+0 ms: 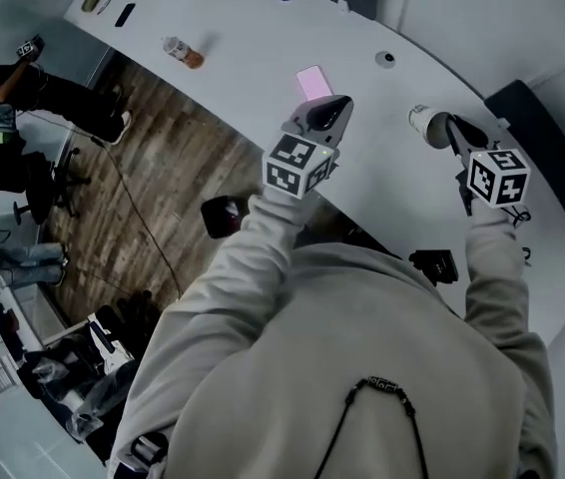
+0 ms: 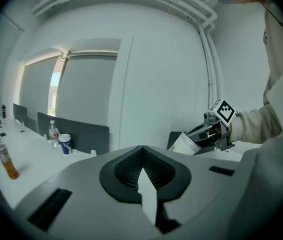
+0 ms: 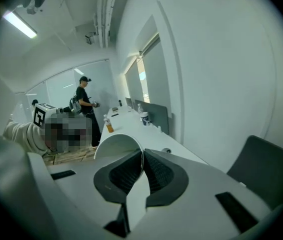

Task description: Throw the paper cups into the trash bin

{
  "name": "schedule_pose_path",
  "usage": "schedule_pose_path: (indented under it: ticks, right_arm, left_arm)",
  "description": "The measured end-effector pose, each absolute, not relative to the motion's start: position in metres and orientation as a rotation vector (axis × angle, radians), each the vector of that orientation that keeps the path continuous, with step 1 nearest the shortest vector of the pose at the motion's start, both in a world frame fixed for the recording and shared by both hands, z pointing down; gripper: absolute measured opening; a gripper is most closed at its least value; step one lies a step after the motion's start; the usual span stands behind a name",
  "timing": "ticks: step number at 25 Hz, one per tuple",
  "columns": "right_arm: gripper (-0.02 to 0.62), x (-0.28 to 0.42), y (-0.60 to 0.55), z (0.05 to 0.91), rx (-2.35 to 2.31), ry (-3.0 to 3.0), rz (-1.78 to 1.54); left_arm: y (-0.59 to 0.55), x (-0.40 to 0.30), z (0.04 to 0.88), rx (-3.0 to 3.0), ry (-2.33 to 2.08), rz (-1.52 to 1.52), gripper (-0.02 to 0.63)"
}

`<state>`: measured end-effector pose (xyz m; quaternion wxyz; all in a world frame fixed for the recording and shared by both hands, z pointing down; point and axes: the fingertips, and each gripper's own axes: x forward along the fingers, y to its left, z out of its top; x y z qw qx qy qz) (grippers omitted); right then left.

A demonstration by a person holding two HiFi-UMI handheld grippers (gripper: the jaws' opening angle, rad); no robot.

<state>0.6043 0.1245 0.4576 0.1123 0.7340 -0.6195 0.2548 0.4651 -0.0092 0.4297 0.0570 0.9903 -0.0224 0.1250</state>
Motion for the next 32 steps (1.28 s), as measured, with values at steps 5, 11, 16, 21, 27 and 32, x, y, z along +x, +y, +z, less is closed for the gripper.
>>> schedule_pose_path:
  ticks: [5,11,16,21,27,32]
  right_arm:
    - [0.038,0.524,0.029,0.464,1.915,-2.032,0.706]
    - [0.038,0.371,-0.103,0.480,1.559,-2.257,0.623]
    - [0.038,0.234,-0.170,0.482,1.354,-2.350,0.576]
    - [0.038,0.125,-0.225,0.470,1.251,-2.401,0.549]
    - [0.038,0.019,-0.287,0.452,1.165,-2.467,0.513]
    - [0.038,-0.035,-0.318,0.435,1.072,-2.506,0.488]
  left_arm:
    - [-0.072,0.359,0.426,2.979,-0.387,0.378,0.003]
    - [-0.153,0.168,0.431,2.843,-0.877,0.293,0.003]
    - [-0.200,0.022,0.437,2.736,-1.117,0.264,0.003]
    - [-0.237,-0.078,0.430,2.718,-1.210,0.255,0.003]
    - [-0.274,-0.162,0.424,2.737,-1.233,0.287,0.003]
    - [-0.300,-0.209,0.420,2.678,-1.303,0.227,0.003]
